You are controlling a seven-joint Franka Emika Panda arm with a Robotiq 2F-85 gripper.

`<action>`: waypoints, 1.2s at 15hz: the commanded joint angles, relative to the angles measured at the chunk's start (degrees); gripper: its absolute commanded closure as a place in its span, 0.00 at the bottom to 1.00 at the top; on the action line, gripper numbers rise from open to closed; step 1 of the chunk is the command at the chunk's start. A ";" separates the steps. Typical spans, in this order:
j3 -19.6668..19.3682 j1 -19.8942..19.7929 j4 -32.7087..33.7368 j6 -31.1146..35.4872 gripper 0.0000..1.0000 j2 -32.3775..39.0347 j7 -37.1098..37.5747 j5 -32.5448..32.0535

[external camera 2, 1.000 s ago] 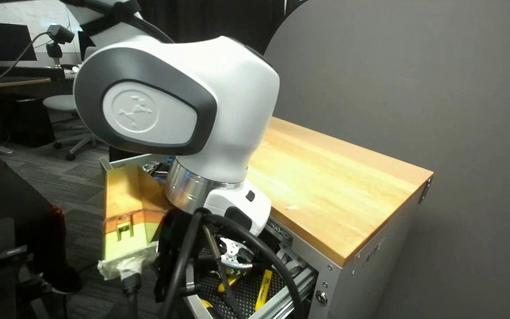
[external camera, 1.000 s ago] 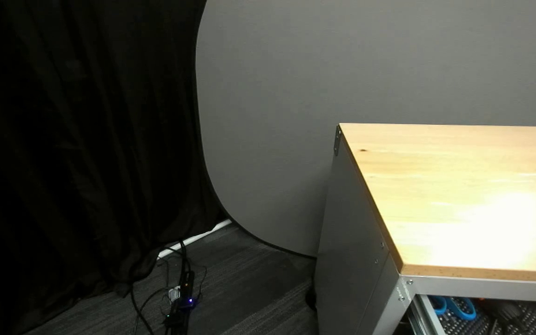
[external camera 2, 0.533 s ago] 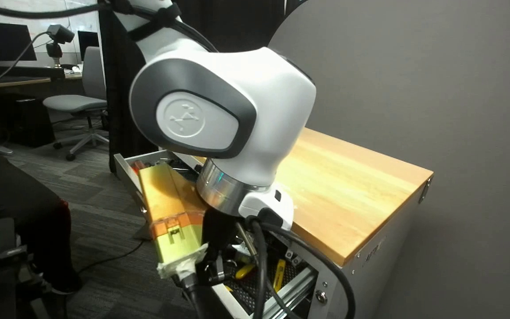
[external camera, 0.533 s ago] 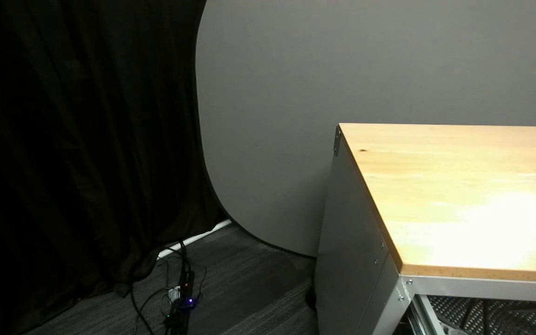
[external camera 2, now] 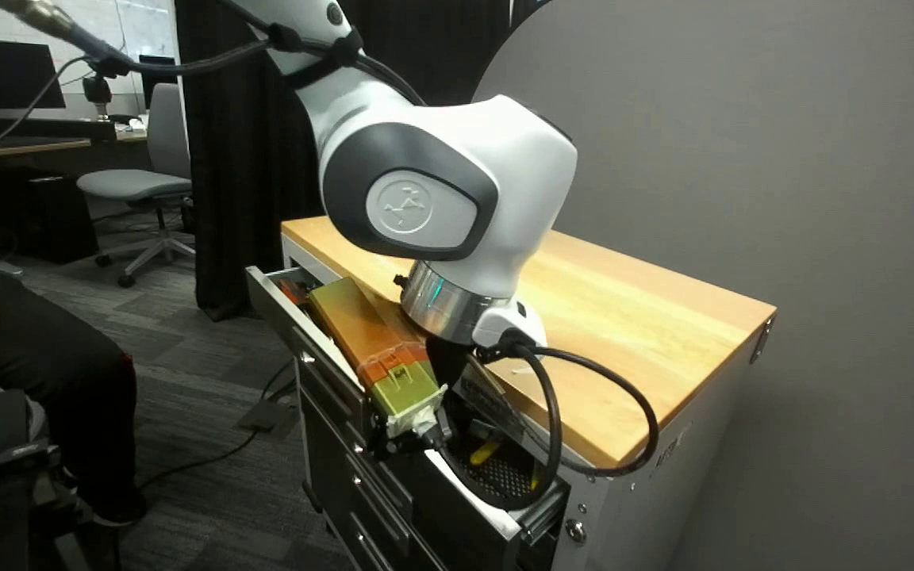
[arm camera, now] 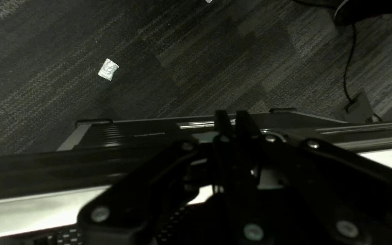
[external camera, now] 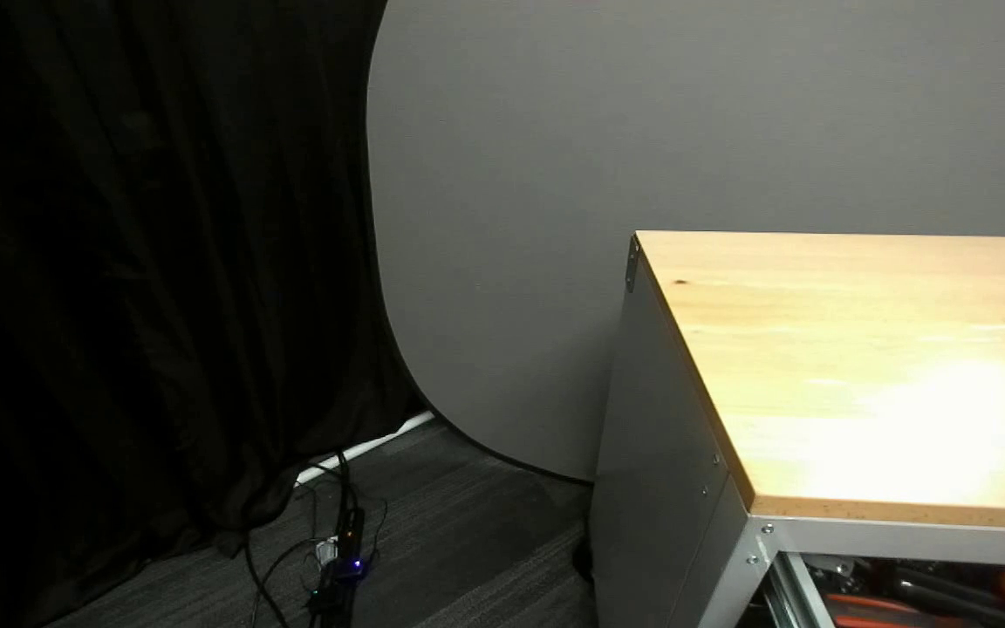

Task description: Put the screwdriver in the open topmost drawer

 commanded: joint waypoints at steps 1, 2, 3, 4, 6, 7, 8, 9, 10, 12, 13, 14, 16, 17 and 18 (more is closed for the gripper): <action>2.59 -0.36 4.32 2.79 0.88 3.20 -3.04 2.11; 3.01 -0.52 4.07 3.85 0.88 2.46 -3.69 2.27; 3.30 -0.70 3.74 5.01 0.89 1.70 -4.36 2.22; 3.58 -0.93 3.38 6.17 0.87 0.98 -5.08 2.26; 4.52 -1.51 3.08 8.21 0.86 -0.02 -6.64 3.03; 5.12 -1.78 2.59 9.49 0.88 -0.83 -7.53 3.77; 5.74 -2.16 2.16 10.59 0.88 -1.48 -8.64 4.76; 6.39 -2.64 1.35 11.95 0.89 -2.41 -9.97 5.99; 7.06 -3.17 0.76 12.95 0.88 -3.19 -11.35 7.41; 7.80 -3.94 -0.53 12.85 0.87 -4.99 -13.33 10.43; 7.84 -3.95 -1.11 12.44 0.87 -6.30 -13.98 11.50; 7.81 -3.87 -1.47 11.59 0.87 -7.62 -14.66 12.54; 6.42 -2.13 -1.67 8.62 0.88 -10.57 -12.77 10.76; 5.69 -1.02 -1.24 6.43 0.89 -12.05 -10.99 8.87; 5.02 0.16 -0.79 4.72 0.87 -13.26 -9.32 6.98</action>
